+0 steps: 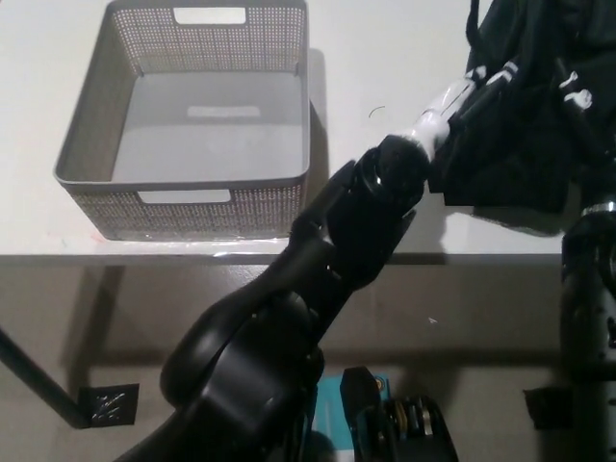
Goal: Use both hands to pick up a lunch bag on the right hand side and place it into a container on the left hand side
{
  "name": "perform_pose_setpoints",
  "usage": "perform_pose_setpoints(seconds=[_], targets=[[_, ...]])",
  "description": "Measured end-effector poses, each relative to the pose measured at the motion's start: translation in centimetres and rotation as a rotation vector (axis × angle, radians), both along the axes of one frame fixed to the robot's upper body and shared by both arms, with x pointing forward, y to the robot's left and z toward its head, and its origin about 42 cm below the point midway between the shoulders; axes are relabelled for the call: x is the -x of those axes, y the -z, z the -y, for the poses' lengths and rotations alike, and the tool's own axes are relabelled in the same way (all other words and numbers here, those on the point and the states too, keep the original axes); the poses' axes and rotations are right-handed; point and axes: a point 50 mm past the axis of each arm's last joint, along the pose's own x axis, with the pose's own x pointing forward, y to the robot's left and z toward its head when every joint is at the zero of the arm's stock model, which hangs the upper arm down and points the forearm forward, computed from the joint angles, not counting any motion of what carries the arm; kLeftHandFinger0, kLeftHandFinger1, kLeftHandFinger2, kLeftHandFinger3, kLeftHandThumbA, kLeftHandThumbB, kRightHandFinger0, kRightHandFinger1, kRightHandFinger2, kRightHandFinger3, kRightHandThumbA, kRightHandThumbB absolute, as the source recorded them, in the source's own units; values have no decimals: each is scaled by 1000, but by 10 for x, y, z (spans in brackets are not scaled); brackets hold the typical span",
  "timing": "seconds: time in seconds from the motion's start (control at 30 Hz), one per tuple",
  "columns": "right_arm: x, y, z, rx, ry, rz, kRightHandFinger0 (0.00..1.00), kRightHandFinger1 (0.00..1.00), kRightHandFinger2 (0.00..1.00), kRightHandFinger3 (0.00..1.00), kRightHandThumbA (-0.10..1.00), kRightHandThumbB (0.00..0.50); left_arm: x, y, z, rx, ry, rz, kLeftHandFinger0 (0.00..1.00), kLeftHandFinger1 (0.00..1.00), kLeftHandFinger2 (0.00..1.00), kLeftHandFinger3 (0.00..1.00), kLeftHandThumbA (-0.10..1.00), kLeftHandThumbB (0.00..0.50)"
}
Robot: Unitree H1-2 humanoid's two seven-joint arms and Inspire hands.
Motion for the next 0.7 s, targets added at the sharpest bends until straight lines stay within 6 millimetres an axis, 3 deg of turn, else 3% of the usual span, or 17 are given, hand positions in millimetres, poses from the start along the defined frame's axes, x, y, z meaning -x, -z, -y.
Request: perform_pose_setpoints(seconds=[0.13,0.27,0.33,0.43,0.57,0.63,0.7], targets=[[-8,-21,-2,1,3,30,1000,1000,1000,1000,1000,161,-5,-20,-3,3,-10,35,1000,1000,1000,1000,1000,337],[-21,-57,-15,11,-15,78,1000,1000,1000,1000,1000,174,-13,-49,-15,42,-31,87,1000,1000,1000,1000,1000,331],[-26,-68,-21,21,-22,86,1000,1000,1000,1000,1000,167,-16,-60,-22,54,-41,108,1000,1000,1000,1000,1000,353],[-37,-89,-37,45,-49,93,1000,1000,1000,1000,1000,194,-24,-74,-41,86,-67,129,1000,1000,1000,1000,1000,342],[-51,-109,-61,84,-94,81,1000,1000,1000,1000,1000,194,-30,-95,-68,130,-99,158,1000,1000,1000,1000,1000,303],[-59,-122,-79,113,-122,80,1000,1000,1000,1000,1000,168,-32,-107,-88,149,-124,185,1000,1000,1000,1000,1000,324],[-63,-130,-90,127,-137,77,1000,1000,1000,1000,1000,178,-33,-113,-101,166,-141,198,1000,1000,1000,1000,1000,341]])
